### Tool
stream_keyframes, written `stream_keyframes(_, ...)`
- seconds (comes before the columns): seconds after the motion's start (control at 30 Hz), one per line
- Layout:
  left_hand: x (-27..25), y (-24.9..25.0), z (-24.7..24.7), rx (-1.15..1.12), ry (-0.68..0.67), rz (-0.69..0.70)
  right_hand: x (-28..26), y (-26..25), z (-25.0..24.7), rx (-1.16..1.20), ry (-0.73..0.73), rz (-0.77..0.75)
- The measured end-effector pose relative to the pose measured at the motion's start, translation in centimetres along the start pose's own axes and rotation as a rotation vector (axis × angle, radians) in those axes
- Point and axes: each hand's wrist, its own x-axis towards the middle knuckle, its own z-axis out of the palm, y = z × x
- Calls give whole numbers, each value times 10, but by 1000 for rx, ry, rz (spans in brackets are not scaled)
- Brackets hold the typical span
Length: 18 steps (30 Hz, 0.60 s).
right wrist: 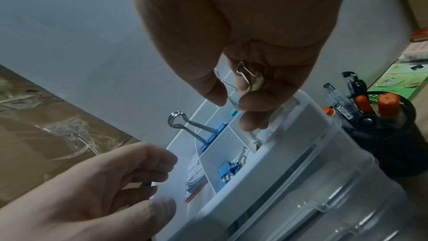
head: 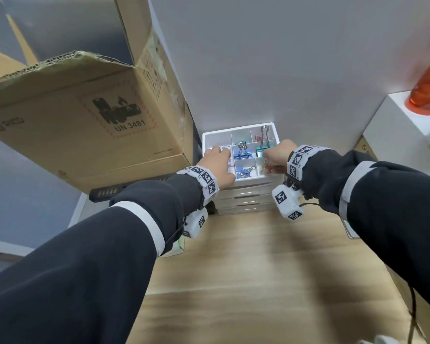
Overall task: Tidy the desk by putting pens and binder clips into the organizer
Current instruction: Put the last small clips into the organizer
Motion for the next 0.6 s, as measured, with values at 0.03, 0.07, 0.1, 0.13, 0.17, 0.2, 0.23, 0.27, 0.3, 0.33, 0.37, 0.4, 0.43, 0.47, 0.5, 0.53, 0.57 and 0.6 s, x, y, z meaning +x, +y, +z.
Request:
stream_keyframes(0.03,0,0,0,4,-2,-2,0,0,1,-1,4,3)
stream_keyframes(0.07,0,0,0,8,-7,-4,0,0,2,6,8,13)
stream_keyframes(0.1,-1,1,0,9,-8,-5,0,1,2,9,14,13)
stream_keyframes(0.13,-2,1,0,11,-11,-5,0,1,3,8,13,13)
stream_keyframes(0.17,-4,2,-1,12,-12,-4,0,3,5,12,16,5)
stream_keyframes(0.2,-6,3,-1,15,-17,-5,-2,4,6,5,24,-12)
stream_keyframes(0.23,-7,3,-2,20,-17,-4,-2,6,7,-11,29,-31)
stream_keyframes(0.27,-9,4,-2,23,-17,-4,-1,8,7,-29,27,-47)
stream_keyframes(0.3,-11,5,-3,26,-13,-2,-1,9,7,-55,19,-78)
stream_keyframes(0.33,-12,5,-4,28,-14,-2,2,10,7,-92,7,-117)
stream_keyframes(0.37,-14,5,-5,33,-12,-1,1,9,5,-80,-22,-143)
stream_keyframes(0.4,-16,5,-6,39,-14,3,-2,8,3,-60,-43,-166)
stream_keyframes(0.43,-18,6,-8,42,-13,4,-3,8,0,-34,-36,-159)
stream_keyframes(0.47,-18,5,-9,41,-13,4,-5,7,-2,-23,-27,-161)
stream_keyframes(0.5,-19,6,-11,33,-9,5,-10,7,-3,-7,-23,-162)
stream_keyframes(0.53,-20,7,-12,30,-3,4,-14,5,-5,9,-20,-165)
stream_keyframes(0.57,-21,7,-14,25,4,3,-16,6,-6,25,-12,-168)
stream_keyframes(0.6,-21,8,-14,25,13,5,-18,7,-6,22,-5,-172)
